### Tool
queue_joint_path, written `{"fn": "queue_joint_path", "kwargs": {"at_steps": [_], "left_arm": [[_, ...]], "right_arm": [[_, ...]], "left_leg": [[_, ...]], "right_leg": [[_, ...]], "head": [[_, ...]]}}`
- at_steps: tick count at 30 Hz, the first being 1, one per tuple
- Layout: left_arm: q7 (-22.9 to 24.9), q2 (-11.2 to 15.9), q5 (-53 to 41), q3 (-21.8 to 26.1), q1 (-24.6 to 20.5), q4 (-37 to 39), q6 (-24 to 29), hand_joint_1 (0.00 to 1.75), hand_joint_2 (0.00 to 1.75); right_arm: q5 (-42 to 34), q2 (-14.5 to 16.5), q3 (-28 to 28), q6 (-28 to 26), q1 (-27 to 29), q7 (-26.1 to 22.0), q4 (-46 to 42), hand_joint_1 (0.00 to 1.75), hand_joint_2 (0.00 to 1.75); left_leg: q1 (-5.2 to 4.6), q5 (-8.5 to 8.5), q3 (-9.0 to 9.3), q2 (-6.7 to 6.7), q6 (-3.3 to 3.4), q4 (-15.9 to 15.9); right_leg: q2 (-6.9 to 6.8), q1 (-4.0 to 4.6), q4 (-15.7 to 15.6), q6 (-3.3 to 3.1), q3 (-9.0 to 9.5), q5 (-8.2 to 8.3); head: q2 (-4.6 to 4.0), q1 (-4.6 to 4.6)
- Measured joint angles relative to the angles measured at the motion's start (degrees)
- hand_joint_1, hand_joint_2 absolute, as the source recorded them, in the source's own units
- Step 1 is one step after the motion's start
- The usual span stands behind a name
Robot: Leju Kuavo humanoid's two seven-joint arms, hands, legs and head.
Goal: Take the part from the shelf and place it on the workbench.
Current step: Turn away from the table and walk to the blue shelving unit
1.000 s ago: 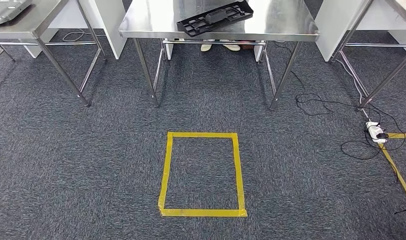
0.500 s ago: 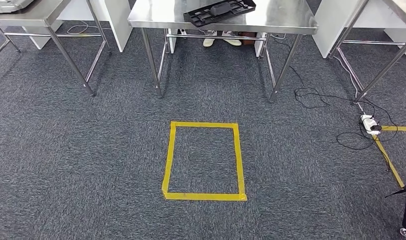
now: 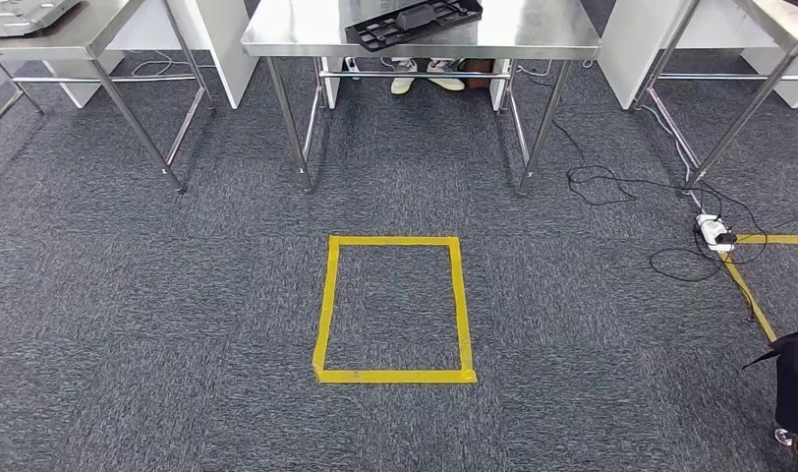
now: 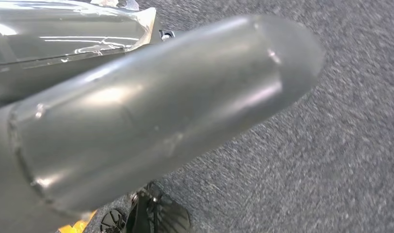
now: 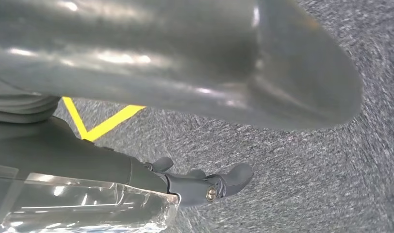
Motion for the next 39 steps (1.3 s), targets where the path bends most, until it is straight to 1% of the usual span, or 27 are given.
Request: {"fn": "queue_joint_path", "kwargs": {"at_steps": [2,4,6,7,9,10,11,12,13,14,15,17,19,20,21,22,24,25,26,27,28,29,31,33,35,37,39], "left_arm": [[-0.36,0.08,-0.11,-0.03,0.21,0.01,-0.22,0.00,0.00],[-0.72,0.09,-0.30,-0.05,0.40,0.02,-0.57,0.00,0.00],[-0.97,0.02,-0.55,-0.18,0.36,0.02,-1.01,0.00,0.00],[-1.07,-0.03,-0.67,-0.28,0.34,0.02,-1.18,0.00,0.00],[-1.20,-0.07,-0.73,-0.41,0.39,0.02,-1.43,0.00,0.00],[-1.22,-0.09,-0.74,-0.42,0.42,0.02,-1.52,0.00,0.00],[-1.25,-0.11,-0.74,-0.43,0.43,0.02,-1.58,0.00,0.00],[-1.26,-0.16,-0.74,-0.44,0.42,0.02,-1.63,0.00,0.00],[-1.26,-0.21,-0.74,-0.45,0.41,0.02,-1.66,0.00,0.00],[-1.27,-0.27,-0.74,-0.47,0.39,0.02,-1.67,0.00,0.00],[-1.28,-0.29,-0.74,-0.49,0.39,0.02,-1.69,0.00,0.00],[-1.31,-0.27,-0.78,-0.55,0.36,0.02,-1.69,0.00,0.00],[-1.34,-0.25,-0.89,-0.69,0.26,0.02,-1.68,0.00,0.00],[-1.35,-0.26,-0.98,-0.77,0.19,0.02,-1.69,0.00,0.00],[-1.38,-0.28,-1.10,-0.86,0.14,0.02,-1.69,0.00,0.00],[-1.42,-0.31,-1.20,-0.95,0.12,0.02,-1.70,0.00,0.00],[-1.49,-0.29,-1.34,-1.12,0.17,0.02,-1.70,0.00,0.00],[-1.50,-0.26,-1.41,-1.20,0.23,0.02,-1.70,0.00,0.00],[-1.54,-0.23,-1.51,-1.28,0.28,0.02,-1.71,0.00,0.00],[-1.59,-0.23,-1.62,-1.34,0.32,0.02,-1.73,0.00,0.00],[-1.65,-0.23,-1.71,-1.38,0.33,0.02,-1.75,0.00,0.00],[-1.72,-0.23,-1.77,-1.40,0.33,0.02,-1.78,0.00,0.00],[-1.83,-0.19,-1.81,-1.43,0.30,0.02,-1.85,0.00,0.00],[-1.95,-0.13,-1.89,-1.46,0.30,0.02,-1.93,0.00,0.00],[-2.10,-0.17,-2.19,-1.53,0.31,0.02,-2.04,0.00,0.00],[-2.13,-0.23,-2.82,-1.81,0.32,0.03,-2.24,0.00,0.00],[-1.90,-0.25,-3.45,-2.22,0.49,0.06,-2.43,0.00,0.00]], "right_arm": [[-0.39,0.15,-0.47,0.12,-0.27,-0.18,-0.01,0.00,0.00],[-0.66,0.23,-0.92,0.11,-0.41,-0.24,0.00,0.00,0.00],[-0.91,0.28,-1.32,0.09,-0.41,-0.27,0.02,0.00,0.00],[-1.01,0.25,-1.49,0.08,-0.42,-0.27,0.02,0.00,0.00],[-1.18,0.16,-1.78,0.08,-0.43,-0.28,0.02,0.00,0.00],[-1.24,0.11,-1.92,0.08,-0.34,-0.28,0.02,0.00,0.00],[-1.28,0.08,-2.06,0.08,-0.20,-0.28,0.02,0.00,0.00],[-1.30,0.06,-2.20,0.08,-0.04,-0.28,0.03,0.00,0.00],[-1.30,0.01,-2.33,0.08,0.09,-0.28,0.03,0.00,0.00],[-1.30,-0.04,-2.44,0.08,0.14,-0.28,0.03,0.00,0.00],[-1.30,-0.08,-2.51,0.08,0.08,-0.28,0.03,0.00,0.00],[-1.31,-0.11,-2.59,0.07,-0.03,-0.30,0.03,0.00,0.00],[-1.40,-0.10,-2.71,0.01,0.02,-0.32,0.03,0.00,0.00],[-1.49,-0.07,-2.80,-0.04,0.08,-0.32,0.03,0.00,0.00],[-1.62,-0.04,-2.89,-0.11,0.10,-0.32,0.03,0.00,0.00],[-1.72,-0.01,-2.97,-0.16,0.10,-0.32,0.03,0.00,0.00],[-1.92,0.03,-3.04,-0.24,0.03,-0.29,0.03,0.00,0.00],[-1.99,0.04,-3.09,-0.25,0.04,-0.25,0.03,0.00,0.00],[-2.07,0.06,-3.16,-0.26,0.09,-0.19,0.03,0.00,0.00],[-2.16,0.08,-3.29,-0.27,0.16,-0.11,0.03,0.00,0.00],[-2.24,0.09,-3.43,-0.27,0.20,-0.03,0.03,0.00,0.00],[-2.29,0.10,-3.59,-0.27,0.18,0.02,0.03,0.00,0.00],[-2.33,0.15,-3.83,-0.26,0.06,0.07,0.03,0.00,0.00],[-2.38,0.20,-3.95,-0.20,-0.05,0.24,0.03,0.00,0.00],[-2.44,0.17,-4.03,-0.05,0.05,0.67,0.04,0.00,0.00],[-2.50,0.16,-4.18,0.13,0.20,1.21,0.07,0.00,0.00],[-2.58,0.14,-4.33,0.45,0.10,1.67,0.09,0.00,0.00]], "left_leg": [[-0.17,0.49,2.59,-1.45,0.71,-4.33],[-0.41,0.46,2.81,-0.77,1.19,-5.13],[-0.23,0.85,2.88,0.35,1.82,-6.01],[-0.08,1.10,2.87,0.95,2.09,-6.36],[-0.05,1.26,2.66,2.17,2.30,-6.48],[-0.06,1.27,2.58,2.77,2.30,-6.45],[-0.06,1.27,2.53,3.34,2.30,-6.43],[-0.06,1.25,2.55,3.88,2.27,-6.40],[-0.05,1.22,2.63,4.40,2.20,-6.38],[-0.08,1.13,2.74,4.92,2.05,-6.31],[-0.24,0.97,2.83,5.42,1.77,-6.14],[-0.53,0.66,2.96,6.29,1.08,-5.85],[-0.50,0.57,3.07,7.05,0.39,-5.81],[-0.32,0.35,3.02,6.87,0.00,-5.61],[-0.14,-0.44,2.68,6.08,-0.34,-4.77],[0.00,-1.91,1.87,4.96,-0.65,-2.86],[0.14,-6.19,-1.38,2.73,-0.93,4.44],[0.14,-7.85,-3.23,2.35,-0.95,8.44],[0.14,-8.52,-4.56,2.18,-0.87,11.14],[0.13,-7.94,-4.90,2.07,-0.68,11.68],[0.12,-6.32,-4.19,1.85,-0.41,9.98],[0.11,-4.08,-2.63,1.38,-0.06,6.52],[0.14,-0.73,0.68,-1.18,0.74,-0.81],[0.02,-0.05,1.98,-2.71,1.11,-3.99],[-0.01,0.10,2.03,-1.61,1.32,-4.60],[0.15,0.55,2.11,-0.24,1.88,-5.27],[0.06,0.76,2.08,1.41,2.29,-5.54]], "right_leg": [[0.78,-0.12,0.17,0.49,-0.61,0.28],[1.60,-0.22,0.14,1.13,-1.13,0.61],[1.46,-0.25,1.54,1.47,-2.07,-0.11],[1.09,-0.27,3.80,1.46,-3.28,-1.30],[0.42,-0.44,11.58,1.40,-7.25,-4.73],[0.31,-0.53,15.27,1.59,-9.11,-5.97],[0.21,-0.64,17.36,1.98,-10.18,-6.40],[0.01,-0.78,16.92,2.56,-9.97,-5.77],[-0.35,-0.95,14.15,3.21,-8.60,-4.35],[-1.29,-1.10,9.64,3.81,-6.32,-2.46],[-2.37,-1.14,5.42,4.05,-4.25,-0.79],[-3.56,-1.03,0.84,3.47,-2.25,1.01],[-2.71,-0.82,0.71,2.32,-2.63,1.30],[-2.25,-0.88,0.71,1.86,-2.66,1.44],[-1.77,-0.97,0.68,1.45,-2.66,1.63],[-1.30,-1.08,0.62,1.08,-2.64,1.85],[-0.33,-0.97,0.65,0.66,-2.83,2.11],[0.24,-0.81,0.68,0.56,-2.94,2.17],[0.84,-0.65,0.72,0.52,-3.00,2.21],[1.50,-0.52,0.77,0.51,-2.99,2.21],[2.19,-0.42,0.83,0.52,-2.93,2.21],[2.89,-0.34,0.91,0.53,-2.86,2.20],[4.23,-0.17,1.14,0.60,-2.97,2.21],[5.41,-0.19,1.30,0.97,-3.58,2.42],[6.38,-0.39,1.35,1.62,-4.37,2.70],[4.61,-0.32,3.55,1.86,-5.88,1.59],[1.60,-0.29,10.09,1.60,-9.16,-1.49]], "head": [[0.00,0.00],[0.00,-0.09],[0.00,-0.02],[0.00,0.12],[0.00,0.35],[0.00,0.41],[0.00,0.44],[0.00,0.48],[0.00,0.50],[0.00,0.53],[0.00,0.56],[0.00,0.57],[0.00,0.53],[0.00,0.52],[0.00,0.45],[0.00,0.36],[0.00,0.13],[0.00,0.10],[0.00,0.08],[0.00,0.07],[0.00,0.08],[0.00,0.07],[0.00,0.12],[0.00,0.12],[0.00,0.05],[0.00,0.22],[0.00,0.55]]}}
